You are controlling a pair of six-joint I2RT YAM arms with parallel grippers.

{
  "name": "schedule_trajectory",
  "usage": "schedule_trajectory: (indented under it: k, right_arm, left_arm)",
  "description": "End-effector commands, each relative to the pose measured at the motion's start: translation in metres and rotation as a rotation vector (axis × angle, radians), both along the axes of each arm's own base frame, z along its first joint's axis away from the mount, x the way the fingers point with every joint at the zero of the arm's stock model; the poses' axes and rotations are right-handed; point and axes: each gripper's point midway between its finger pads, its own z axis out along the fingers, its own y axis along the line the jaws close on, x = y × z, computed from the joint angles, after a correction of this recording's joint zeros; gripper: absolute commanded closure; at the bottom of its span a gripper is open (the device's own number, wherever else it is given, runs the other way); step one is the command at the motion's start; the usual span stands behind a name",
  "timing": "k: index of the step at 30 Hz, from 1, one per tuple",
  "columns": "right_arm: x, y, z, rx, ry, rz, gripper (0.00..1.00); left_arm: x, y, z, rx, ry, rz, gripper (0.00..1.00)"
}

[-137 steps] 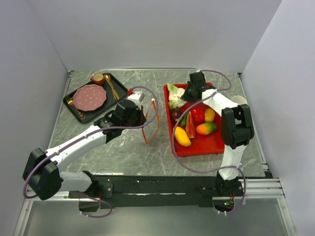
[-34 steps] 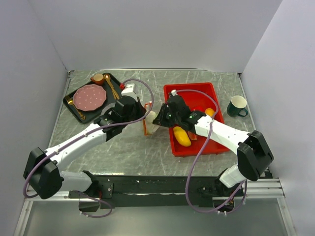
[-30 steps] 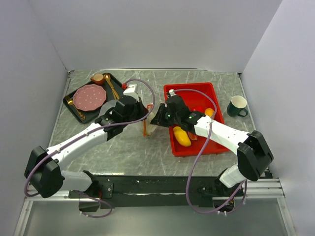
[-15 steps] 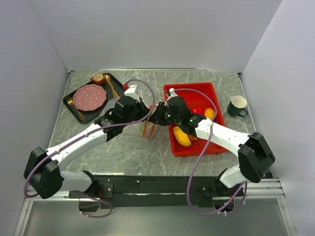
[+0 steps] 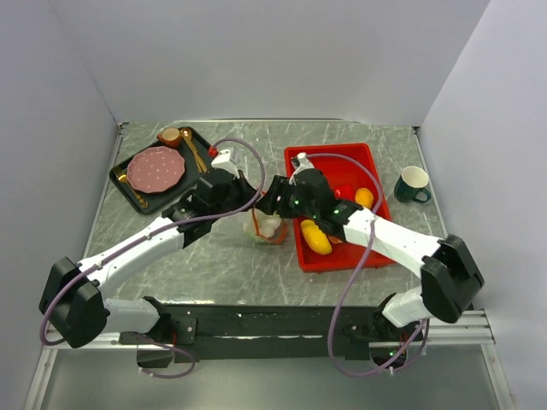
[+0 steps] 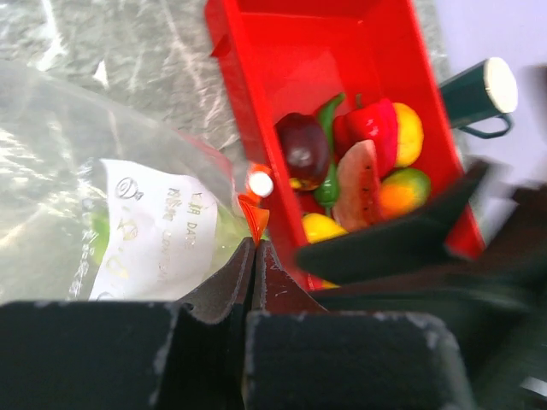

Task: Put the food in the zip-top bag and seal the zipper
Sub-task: Place the fake vegetable in the zipper food storage bag.

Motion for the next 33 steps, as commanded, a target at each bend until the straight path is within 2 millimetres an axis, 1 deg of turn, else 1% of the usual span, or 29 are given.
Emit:
schedule_trajectory:
  k: [1,2,4,5,6,7,9,10,11,13,14,16,17,19,20,22,23,25,26,29,33]
  right_arm:
    - [0.004,-0.034,0.029,-0.045,-0.1,-0.128,0.36]
    - [0.0,-0.039,0.027,-0.07,-0.088,-0.127,0.36]
    - [-0.003,-0.046,0.025,-0.099,-0.074,-0.141,0.37]
    - [-0.006,-0.045,0.027,-0.093,-0.077,-0.128,0.39]
    - [-0.01,-0.046,0.022,-0.095,-0.071,-0.11,0.41]
    - [-0.015,-0.042,0.022,-0.082,-0.06,-0.079,0.43]
    - [-0.02,-0.041,0.012,-0.089,-0.028,-0.07,0.46]
    - [-0.024,-0.038,0.008,-0.078,0.003,-0.052,0.47]
    - [-0.028,-0.036,-0.002,-0.091,0.043,-0.037,0.5]
    - [-0.031,-0.033,-0.013,-0.088,0.095,-0.038,0.53]
    - [-0.031,-0.029,-0.022,-0.09,0.126,-0.03,0.53]
    - [-0.032,-0.024,-0.032,-0.081,0.168,-0.031,0.54]
    - [-0.032,-0.02,-0.042,-0.09,0.194,-0.021,0.54]
    - [-0.031,-0.012,-0.046,-0.08,0.218,-0.005,0.53]
    - [-0.03,-0.008,-0.056,-0.086,0.248,0.002,0.53]
    - [-0.026,-0.003,-0.06,-0.09,0.267,-0.002,0.53]
    - [-0.025,-0.002,-0.071,-0.112,0.291,-0.006,0.53]
    - [-0.02,-0.001,-0.076,-0.112,0.304,-0.025,0.54]
    - [-0.019,0.002,-0.082,-0.112,0.311,-0.022,0.54]
    - [-0.016,0.013,-0.085,-0.066,0.311,-0.002,0.54]
    - [-0.008,0.02,-0.086,-0.048,0.309,-0.012,0.54]
  left_arm:
    - [0.008,0.008,0.001,0.007,0.002,0.058,0.99]
    - [0.009,0.009,-0.004,0.011,0.014,0.068,0.99]
    - [0.01,0.015,-0.012,0.016,0.033,0.101,0.99]
    - [0.01,0.017,-0.014,0.02,0.04,0.113,0.99]
    - [0.012,0.02,-0.016,0.025,0.044,0.133,0.99]
    - [0.014,0.023,-0.014,0.024,0.043,0.148,0.99]
    - [0.015,0.027,-0.015,0.036,0.054,0.163,0.99]
    - [0.016,0.03,-0.014,0.039,0.055,0.174,0.99]
    - [0.015,0.031,-0.014,0.041,0.054,0.175,0.99]
    - [0.014,0.033,-0.018,0.044,0.057,0.176,0.99]
    - [0.013,0.034,-0.017,0.04,0.055,0.177,0.99]
    - [0.011,0.037,-0.021,0.048,0.067,0.181,0.99]
    - [0.009,0.038,-0.019,0.045,0.062,0.182,0.99]
    - [0.007,0.042,-0.021,0.051,0.065,0.187,0.99]
    - [0.006,0.044,-0.017,0.049,0.053,0.195,0.99]
    - [0.004,0.05,-0.018,0.057,0.049,0.206,0.99]
    - [0.004,0.053,-0.014,0.053,0.038,0.216,0.99]
    - [0.003,0.057,-0.013,0.064,0.033,0.217,0.99]
    - [0.003,0.058,-0.013,0.067,0.031,0.218,0.99]
    - [0.002,0.06,-0.015,0.071,0.03,0.215,0.99]
    - [0.001,0.059,-0.019,0.068,0.039,0.205,0.99]
